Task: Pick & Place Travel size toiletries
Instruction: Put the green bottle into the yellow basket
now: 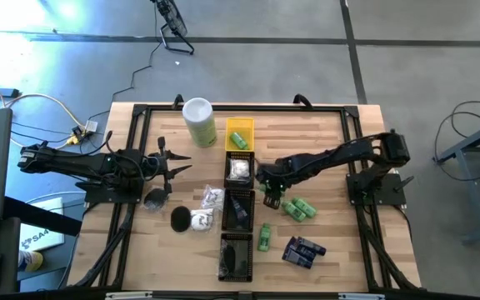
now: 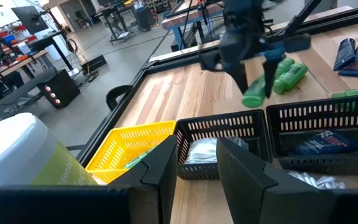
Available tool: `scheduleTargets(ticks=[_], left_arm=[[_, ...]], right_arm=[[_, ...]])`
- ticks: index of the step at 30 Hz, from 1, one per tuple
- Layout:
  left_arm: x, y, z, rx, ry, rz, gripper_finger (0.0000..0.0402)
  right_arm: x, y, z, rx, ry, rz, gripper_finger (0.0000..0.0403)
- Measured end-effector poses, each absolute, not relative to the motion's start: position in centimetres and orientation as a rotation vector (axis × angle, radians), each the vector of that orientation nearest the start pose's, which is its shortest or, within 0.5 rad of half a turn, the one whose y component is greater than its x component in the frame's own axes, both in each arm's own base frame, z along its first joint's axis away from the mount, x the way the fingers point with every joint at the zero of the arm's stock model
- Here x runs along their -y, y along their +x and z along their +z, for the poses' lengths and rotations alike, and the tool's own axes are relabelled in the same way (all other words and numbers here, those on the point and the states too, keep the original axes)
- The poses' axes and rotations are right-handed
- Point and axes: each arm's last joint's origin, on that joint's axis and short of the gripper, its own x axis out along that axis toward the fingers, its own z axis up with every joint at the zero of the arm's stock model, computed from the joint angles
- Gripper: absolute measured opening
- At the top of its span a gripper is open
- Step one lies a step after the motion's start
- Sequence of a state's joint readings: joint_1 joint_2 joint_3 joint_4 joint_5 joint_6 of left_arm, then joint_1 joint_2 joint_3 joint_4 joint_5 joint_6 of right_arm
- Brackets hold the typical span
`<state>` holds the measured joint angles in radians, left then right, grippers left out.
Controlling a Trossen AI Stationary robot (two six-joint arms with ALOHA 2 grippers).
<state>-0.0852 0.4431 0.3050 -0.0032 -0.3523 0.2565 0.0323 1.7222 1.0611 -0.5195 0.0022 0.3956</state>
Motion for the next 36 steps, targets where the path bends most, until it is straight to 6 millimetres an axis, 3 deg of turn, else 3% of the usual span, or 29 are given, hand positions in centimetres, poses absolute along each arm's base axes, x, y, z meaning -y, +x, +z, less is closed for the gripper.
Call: scheduleTargets(ticks=[9,16,31,36], left_arm=[[0.1,12.7,22.9,-0.171,0.285,0.248,0.0109],[0.1,12.7,22.9,-0.172,0.285,0.248,0.0109],[0.1,12.7,22.9,-0.172,0.285,0.248,0.0109],[0.1,12.7,22.9,-0.171,0.285,0.248,0.0109]], right_arm=[[0.3,32.1,21.8,-0.926,0.317,-0.272,0.0167],[1.8,32.3,25.6,-0.638,0.329,-0.329,0.0165],[3.4,33.9,28.6,-0.254,0.26,-0.45,0.0167],[3.5,34.6,28.1,-0.227,0.264,-0.446,0.0165]])
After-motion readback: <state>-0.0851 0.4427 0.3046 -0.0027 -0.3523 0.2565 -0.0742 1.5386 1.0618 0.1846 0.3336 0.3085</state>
